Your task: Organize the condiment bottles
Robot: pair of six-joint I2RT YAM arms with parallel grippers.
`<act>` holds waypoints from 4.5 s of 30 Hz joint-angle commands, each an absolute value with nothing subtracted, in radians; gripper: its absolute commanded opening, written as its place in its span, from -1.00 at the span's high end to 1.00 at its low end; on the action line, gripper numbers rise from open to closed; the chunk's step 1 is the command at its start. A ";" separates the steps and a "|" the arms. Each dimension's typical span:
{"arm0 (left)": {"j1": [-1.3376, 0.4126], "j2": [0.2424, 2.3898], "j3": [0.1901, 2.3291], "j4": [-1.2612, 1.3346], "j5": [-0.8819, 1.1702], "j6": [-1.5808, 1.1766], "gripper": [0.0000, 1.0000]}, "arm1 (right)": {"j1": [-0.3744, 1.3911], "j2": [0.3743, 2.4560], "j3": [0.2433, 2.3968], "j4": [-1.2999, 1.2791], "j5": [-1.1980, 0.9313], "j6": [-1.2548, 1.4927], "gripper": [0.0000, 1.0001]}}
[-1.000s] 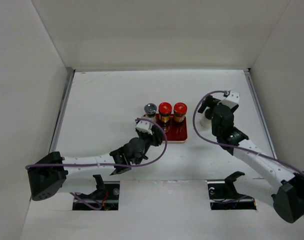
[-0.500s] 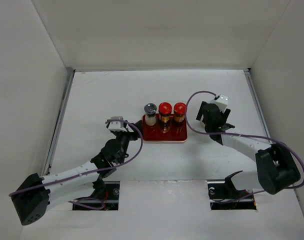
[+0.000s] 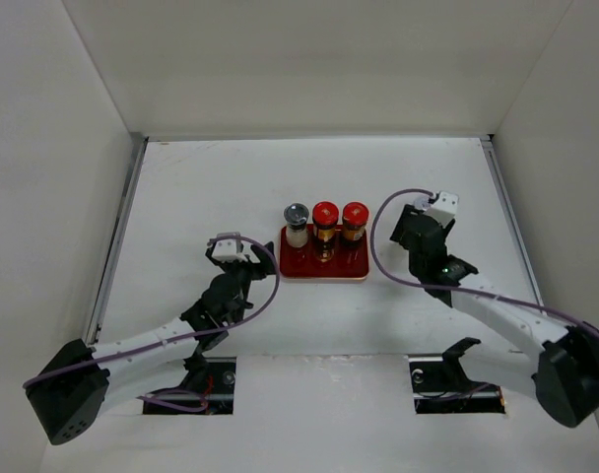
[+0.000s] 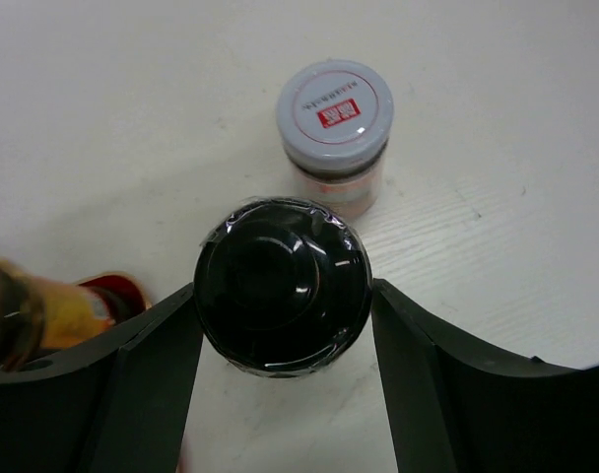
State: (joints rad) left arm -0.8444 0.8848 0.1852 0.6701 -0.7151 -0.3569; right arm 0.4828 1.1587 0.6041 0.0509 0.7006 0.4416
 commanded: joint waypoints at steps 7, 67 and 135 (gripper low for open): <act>-0.814 0.873 0.179 0.727 -0.729 -0.393 -0.55 | 0.781 0.946 0.618 -0.001 0.850 0.465 -0.16; -0.755 0.799 0.126 0.709 -0.707 -0.443 -0.89 | 0.219 1.479 0.959 0.052 0.553 0.351 -1.00; -0.757 0.965 0.212 0.649 -0.735 -0.491 -1.00 | 0.890 1.463 0.756 0.413 0.653 0.465 -0.46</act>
